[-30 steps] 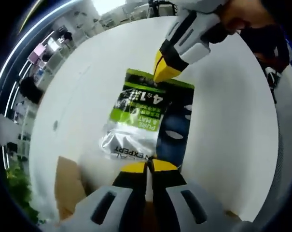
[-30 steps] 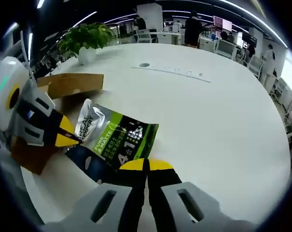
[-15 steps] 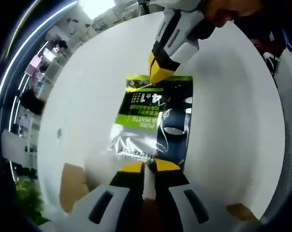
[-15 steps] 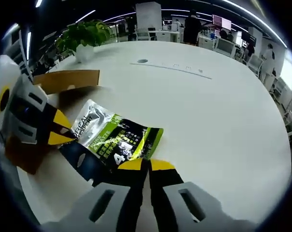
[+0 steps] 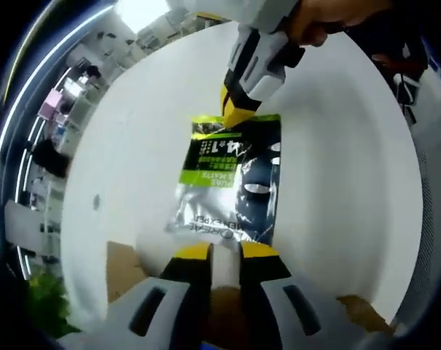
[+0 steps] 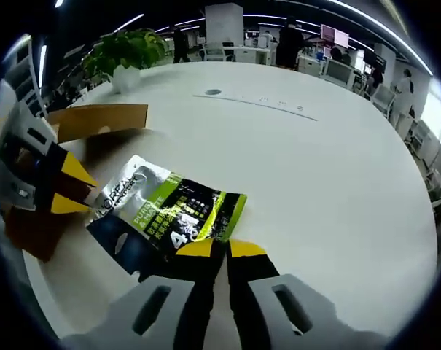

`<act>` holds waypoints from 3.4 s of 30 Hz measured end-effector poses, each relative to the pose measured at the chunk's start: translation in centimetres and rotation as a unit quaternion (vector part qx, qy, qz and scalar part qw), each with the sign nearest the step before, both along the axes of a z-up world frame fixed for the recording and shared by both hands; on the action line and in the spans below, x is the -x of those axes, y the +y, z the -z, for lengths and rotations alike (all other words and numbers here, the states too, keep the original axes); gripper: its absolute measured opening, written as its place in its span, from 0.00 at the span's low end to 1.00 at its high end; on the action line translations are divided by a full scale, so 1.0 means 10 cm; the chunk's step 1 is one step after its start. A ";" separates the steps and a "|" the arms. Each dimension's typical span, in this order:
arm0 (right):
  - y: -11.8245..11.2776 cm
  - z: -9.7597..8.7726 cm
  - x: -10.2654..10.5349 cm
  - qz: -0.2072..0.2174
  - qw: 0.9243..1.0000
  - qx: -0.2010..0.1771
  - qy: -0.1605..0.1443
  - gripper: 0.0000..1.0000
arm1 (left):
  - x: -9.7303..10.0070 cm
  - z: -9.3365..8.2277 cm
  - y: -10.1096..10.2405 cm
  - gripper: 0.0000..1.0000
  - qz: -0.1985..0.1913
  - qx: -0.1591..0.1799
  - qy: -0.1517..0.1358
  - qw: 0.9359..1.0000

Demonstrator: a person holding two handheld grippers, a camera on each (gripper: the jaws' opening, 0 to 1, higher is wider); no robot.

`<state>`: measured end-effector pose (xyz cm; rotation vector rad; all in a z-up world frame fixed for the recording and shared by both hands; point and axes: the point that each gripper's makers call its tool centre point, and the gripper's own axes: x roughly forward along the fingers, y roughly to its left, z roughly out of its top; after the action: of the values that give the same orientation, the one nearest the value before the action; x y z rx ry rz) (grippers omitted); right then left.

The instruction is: Operate the shoe box by opening the lid, removing the specified soft item, and placing it in the target area until the item is outside and the box remains undamaged.

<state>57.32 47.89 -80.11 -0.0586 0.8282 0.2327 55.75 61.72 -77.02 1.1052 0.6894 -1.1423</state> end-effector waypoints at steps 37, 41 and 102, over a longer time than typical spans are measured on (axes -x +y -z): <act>0.50 -0.82 0.22 -0.066 0.996 -0.007 -0.058 0.27 | 0.20 -0.82 0.46 0.30 -0.127 0.169 0.067 0.975; 0.66 -1.00 0.19 -0.079 0.994 -0.018 -0.071 0.29 | 0.15 -0.91 0.60 0.30 -0.144 0.181 0.059 0.971; 2.44 -1.21 0.25 -0.211 0.970 -0.103 -0.056 0.35 | 0.12 -0.84 2.93 0.30 -0.402 0.204 0.025 0.892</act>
<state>54.77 72.34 -68.03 -0.0524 0.6675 0.7102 54.57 91.05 -68.65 0.3496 0.7941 -0.5479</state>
